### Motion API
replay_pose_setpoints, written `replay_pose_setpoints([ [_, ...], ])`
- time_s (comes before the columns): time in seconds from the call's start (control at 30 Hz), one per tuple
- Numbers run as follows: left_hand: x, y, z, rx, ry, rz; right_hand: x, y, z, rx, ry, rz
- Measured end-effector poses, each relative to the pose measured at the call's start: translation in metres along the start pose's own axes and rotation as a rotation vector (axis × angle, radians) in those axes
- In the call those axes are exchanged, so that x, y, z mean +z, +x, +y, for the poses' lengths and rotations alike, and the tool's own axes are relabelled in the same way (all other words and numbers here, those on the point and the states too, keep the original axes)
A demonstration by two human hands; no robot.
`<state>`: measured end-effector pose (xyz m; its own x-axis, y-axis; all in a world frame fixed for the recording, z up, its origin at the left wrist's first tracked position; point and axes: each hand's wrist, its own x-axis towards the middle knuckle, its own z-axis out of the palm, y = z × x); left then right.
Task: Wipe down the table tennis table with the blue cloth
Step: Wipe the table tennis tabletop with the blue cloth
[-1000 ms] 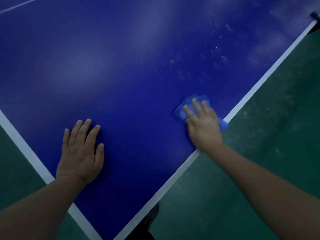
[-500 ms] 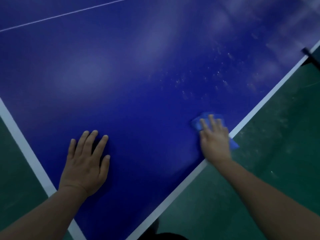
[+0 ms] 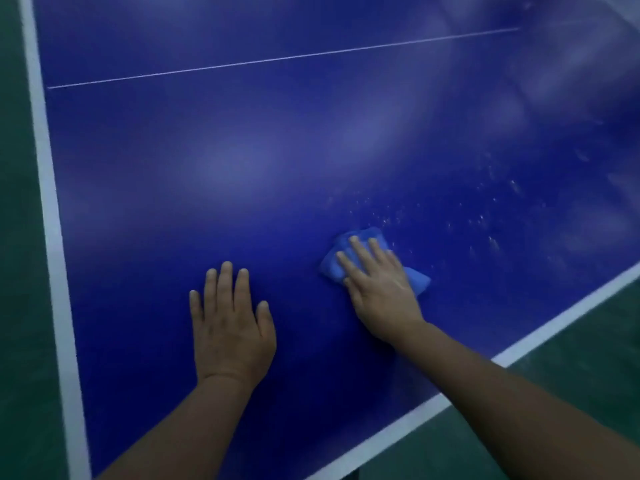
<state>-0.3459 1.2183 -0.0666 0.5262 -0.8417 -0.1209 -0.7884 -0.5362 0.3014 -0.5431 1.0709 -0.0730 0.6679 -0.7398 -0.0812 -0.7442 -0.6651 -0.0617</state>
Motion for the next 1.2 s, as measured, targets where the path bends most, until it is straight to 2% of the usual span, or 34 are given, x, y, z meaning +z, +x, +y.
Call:
replay_pose_setpoints([
  [0.07,0.009,0.001,0.006,-0.034,0.015,0.001,-0.003,-0.002,0.016,0.148,0.003,0.008],
  [0.1,0.012,0.002,0.007,-0.037,0.016,0.012,-0.002,-0.003,0.013,0.154,0.003,0.035],
  [0.2,0.015,0.003,0.005,-0.043,-0.007,0.047,0.010,0.014,-0.030,-0.037,0.065,0.085],
  [0.3,0.017,0.005,0.005,-0.007,-0.018,0.086,0.010,0.076,-0.078,-0.236,0.112,0.075],
  [0.4,0.020,0.008,0.003,0.018,0.008,0.104,0.007,0.136,-0.061,-0.322,0.059,0.056],
  [0.47,0.021,0.009,0.002,0.025,0.023,0.077,-0.003,0.164,0.003,-0.188,-0.072,0.100],
  [0.53,0.020,0.008,0.003,0.031,0.030,0.061,-0.014,0.178,0.083,0.145,-0.147,0.114],
  [0.6,0.019,0.009,0.003,0.035,0.027,0.061,-0.028,0.179,0.143,0.487,-0.037,0.075],
  [0.67,0.019,0.009,0.003,0.033,0.035,0.056,-0.033,0.181,0.145,0.649,0.058,0.076],
  [0.7,0.018,0.009,0.002,0.030,0.038,0.052,-0.030,0.180,0.126,0.626,0.036,0.092],
  [0.73,0.018,0.009,0.002,0.026,0.040,0.046,-0.025,0.177,0.098,0.518,0.004,0.111],
  [0.83,0.019,0.009,0.003,0.019,0.046,0.023,-0.004,0.146,0.006,-0.042,0.017,0.095],
  [0.9,0.019,0.009,0.003,0.023,0.052,0.025,-0.002,0.131,-0.002,-0.329,0.027,0.043],
  [0.93,0.019,0.008,0.003,0.023,0.051,0.027,-0.006,0.138,0.021,-0.365,0.002,0.047],
  [0.97,0.018,0.009,0.003,0.021,0.048,0.027,-0.010,0.152,0.051,-0.326,-0.072,0.066],
  [1.03,0.018,0.009,0.004,0.015,0.046,0.019,-0.021,0.180,0.120,-0.052,-0.218,0.059],
  [1.1,0.018,0.009,0.005,0.015,0.043,0.006,-0.032,0.197,0.170,0.280,-0.164,0.088],
  [1.13,0.018,0.008,0.005,0.013,0.041,0.002,-0.036,0.203,0.175,0.385,-0.096,0.117],
  [1.2,0.017,0.009,0.006,0.003,0.036,-0.008,-0.035,0.203,0.148,0.337,-0.078,0.138],
])
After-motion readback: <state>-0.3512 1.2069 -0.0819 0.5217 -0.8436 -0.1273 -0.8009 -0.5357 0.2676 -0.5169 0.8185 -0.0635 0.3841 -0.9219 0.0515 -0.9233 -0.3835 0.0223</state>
